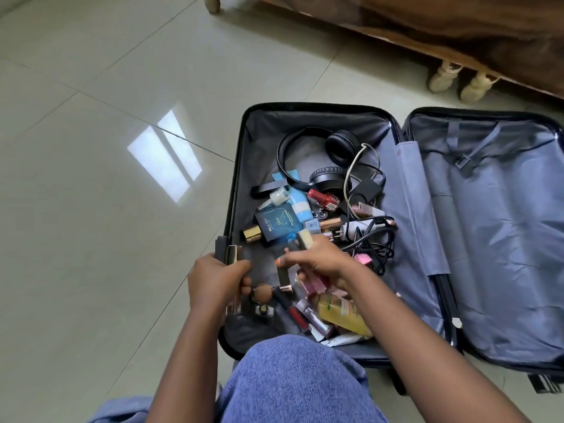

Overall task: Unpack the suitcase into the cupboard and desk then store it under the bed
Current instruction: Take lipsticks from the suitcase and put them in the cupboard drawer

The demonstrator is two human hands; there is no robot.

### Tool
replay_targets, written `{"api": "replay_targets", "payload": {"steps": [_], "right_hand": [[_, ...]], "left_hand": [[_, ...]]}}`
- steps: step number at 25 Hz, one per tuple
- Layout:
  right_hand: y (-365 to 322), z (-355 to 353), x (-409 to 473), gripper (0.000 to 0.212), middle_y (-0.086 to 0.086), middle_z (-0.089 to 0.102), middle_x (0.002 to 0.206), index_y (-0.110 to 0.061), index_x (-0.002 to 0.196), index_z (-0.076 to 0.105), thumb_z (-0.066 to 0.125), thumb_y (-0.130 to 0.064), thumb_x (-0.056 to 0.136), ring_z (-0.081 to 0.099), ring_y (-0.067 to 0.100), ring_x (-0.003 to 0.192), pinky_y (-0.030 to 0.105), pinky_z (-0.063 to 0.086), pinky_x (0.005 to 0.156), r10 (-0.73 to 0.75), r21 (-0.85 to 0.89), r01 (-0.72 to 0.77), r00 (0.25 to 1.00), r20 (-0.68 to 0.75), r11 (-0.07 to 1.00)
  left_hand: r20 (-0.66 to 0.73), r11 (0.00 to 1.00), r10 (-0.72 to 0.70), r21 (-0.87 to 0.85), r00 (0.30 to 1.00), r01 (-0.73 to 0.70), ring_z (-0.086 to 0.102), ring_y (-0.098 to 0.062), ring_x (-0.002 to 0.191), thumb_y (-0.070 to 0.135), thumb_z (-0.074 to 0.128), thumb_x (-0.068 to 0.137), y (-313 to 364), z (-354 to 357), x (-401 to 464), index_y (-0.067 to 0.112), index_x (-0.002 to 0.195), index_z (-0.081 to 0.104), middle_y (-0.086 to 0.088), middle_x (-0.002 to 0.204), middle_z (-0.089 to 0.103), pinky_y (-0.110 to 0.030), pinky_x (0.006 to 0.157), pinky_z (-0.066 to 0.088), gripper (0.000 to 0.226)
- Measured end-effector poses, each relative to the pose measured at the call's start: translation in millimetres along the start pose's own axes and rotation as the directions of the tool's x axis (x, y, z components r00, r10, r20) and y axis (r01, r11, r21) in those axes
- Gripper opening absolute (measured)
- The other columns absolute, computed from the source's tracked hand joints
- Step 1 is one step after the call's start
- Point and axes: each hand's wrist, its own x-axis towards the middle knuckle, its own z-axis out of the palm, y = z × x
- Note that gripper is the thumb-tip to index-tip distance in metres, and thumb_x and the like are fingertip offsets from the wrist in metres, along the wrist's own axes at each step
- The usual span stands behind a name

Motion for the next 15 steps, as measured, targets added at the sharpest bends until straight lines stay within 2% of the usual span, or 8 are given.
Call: {"api": "replay_targets", "payload": {"steps": [2,5,7,8,10,11,13,15], "right_hand": [[1.0,-7.8,-9.3,0.02,0.0,0.065,0.064,-0.012,0.082,0.059,0.077,-0.007,0.074,0.049,0.007,0.039,0.015,0.04,0.036,0.018,0.226,-0.023,1.0,0.024,0.974],[6.5,-12.2,-5.0,0.024,0.002,0.064,0.064,-0.012,0.085,0.06,0.08,-0.01,0.072,0.052,0.009,0.041,0.019,0.045,0.039,0.04,0.222,-0.033,0.999,-0.024,0.974],[6.4,-8.5,2.3,0.026,0.008,0.066,0.075,-0.011,0.085,0.059,0.081,-0.015,0.072,0.059,0.018,0.053,0.03,0.052,0.051,0.014,0.001,-0.014,0.995,-0.102,1.0],[3.4,-6.1,5.4,0.024,0.01,0.067,0.083,-0.011,0.086,0.059,0.079,-0.018,0.075,0.063,0.023,0.064,0.034,0.051,0.057,-0.031,-0.266,-0.021,0.982,-0.188,0.964],[-4.1,0.0,11.0,0.012,0.012,0.066,0.1,-0.011,0.096,0.061,0.064,-0.017,0.086,0.064,0.03,0.087,0.032,0.045,0.065,-0.237,-0.796,-0.133,0.915,-0.328,0.591],[-8.0,3.4,13.2,0.016,0.012,0.063,0.107,-0.009,0.105,0.061,0.054,-0.011,0.09,0.063,0.032,0.095,0.032,0.043,0.068,-0.322,-0.904,-0.169,0.896,-0.307,0.392],[-9.5,9.5,20.3,0.026,0.013,0.059,0.116,-0.002,0.115,0.06,0.047,-0.003,0.093,0.064,0.033,0.096,0.034,0.041,0.065,-0.368,-0.984,-0.151,0.913,-0.177,0.098],[-7.7,11.1,27.5,0.026,0.013,0.057,0.116,0.0,0.115,0.06,0.049,-0.002,0.092,0.066,0.03,0.089,0.033,0.038,0.058,-0.351,-0.992,-0.108,0.933,-0.077,-0.071]], "left_hand": [[0.003,1.0,0.01,0.007,1.0,-0.01,0.06,-0.019,0.042,0.01,0.07,0.069,-0.1,1.4,0.7,0.006,0.077,0.065,-0.004,0.046,0.063,-0.032,0.055,0.053,0.011],[-0.012,1.0,0.015,0.014,1.0,-0.015,0.059,-0.019,0.041,0.011,0.071,0.068,-1.0,3.5,1.8,0.008,0.073,0.065,-0.003,0.045,0.063,-0.035,0.058,0.054,0.009],[-0.017,1.0,0.018,0.022,1.0,-0.017,0.06,-0.02,0.042,0.012,0.072,0.066,-0.9,4.8,1.4,0.009,0.072,0.065,-0.004,0.046,0.064,-0.039,0.062,0.056,0.01],[-0.021,1.0,0.017,0.026,1.0,-0.017,0.061,-0.021,0.044,0.013,0.072,0.066,-0.6,5.6,1.4,0.01,0.074,0.065,-0.004,0.048,0.066,-0.041,0.065,0.057,0.011],[-0.012,0.999,0.013,0.03,1.0,-0.012,0.064,-0.022,0.046,0.016,0.074,0.067,-0.4,8.6,0.7,0.009,0.078,0.065,-0.004,0.05,0.067,-0.044,0.068,0.059,0.016],[0.006,1.0,0.012,0.029,1.0,-0.012,0.063,-0.021,0.045,0.016,0.075,0.068,-0.4,10.9,-0.8,0.007,0.082,0.064,-0.004,0.05,0.066,-0.042,0.066,0.059,0.02],[0.052,1.0,0.013,-0.011,0.999,-0.013,0.058,-0.017,0.036,0.01,0.074,0.072,1.1,17.3,-7.8,-0.001,0.089,0.061,-0.005,0.049,0.064,-0.033,0.054,0.055,0.024],[0.08,0.997,0.013,-0.074,0.997,-0.007,0.05,-0.014,0.031,0.003,0.072,0.075,4.1,22.1,-13.3,-0.005,0.092,0.058,-0.01,0.052,0.059,-0.025,0.042,0.048,0.023]]}}
